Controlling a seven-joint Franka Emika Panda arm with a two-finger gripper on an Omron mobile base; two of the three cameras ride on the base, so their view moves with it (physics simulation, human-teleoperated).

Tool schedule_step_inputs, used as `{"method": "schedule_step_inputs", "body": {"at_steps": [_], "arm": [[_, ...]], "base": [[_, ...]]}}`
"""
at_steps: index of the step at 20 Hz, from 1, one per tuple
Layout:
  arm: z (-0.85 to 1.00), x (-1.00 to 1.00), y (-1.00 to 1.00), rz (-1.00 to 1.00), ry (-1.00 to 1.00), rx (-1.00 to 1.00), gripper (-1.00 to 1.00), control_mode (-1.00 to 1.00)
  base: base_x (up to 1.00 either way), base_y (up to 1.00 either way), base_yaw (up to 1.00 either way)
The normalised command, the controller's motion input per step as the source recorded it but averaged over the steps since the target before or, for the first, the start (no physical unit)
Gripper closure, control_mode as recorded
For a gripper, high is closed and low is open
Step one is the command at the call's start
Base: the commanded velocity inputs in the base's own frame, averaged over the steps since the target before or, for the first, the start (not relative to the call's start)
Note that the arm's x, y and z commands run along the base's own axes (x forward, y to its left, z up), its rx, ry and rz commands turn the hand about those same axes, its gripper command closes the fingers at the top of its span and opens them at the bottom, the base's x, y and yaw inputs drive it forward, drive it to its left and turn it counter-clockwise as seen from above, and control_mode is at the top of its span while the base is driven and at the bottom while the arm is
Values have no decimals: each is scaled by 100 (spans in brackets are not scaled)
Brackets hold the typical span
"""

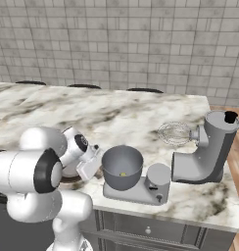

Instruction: Add butter and sugar cubes to the stand mixer bowl and then turn on the stand mixer to begin making frosting.

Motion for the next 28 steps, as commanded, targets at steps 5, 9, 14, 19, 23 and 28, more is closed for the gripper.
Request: {"method": "schedule_step_inputs", "body": {"at_steps": [5,9,14,19,23,28], "arm": [[75,-33,1,-1,-13,-3,100,-100],[80,-33,10,0,-11,-2,100,-100],[82,-34,15,0,-10,-4,100,-100],[89,-21,6,-3,-6,-5,100,-100],[80,-2,-2,-7,-1,-3,100,-100],[70,0,-19,-10,1,0,100,-100]], "base": [[0,0,0],[0,0,0],[0,0,0],[0,0,0],[0,0,0],[0,0,0]]}}
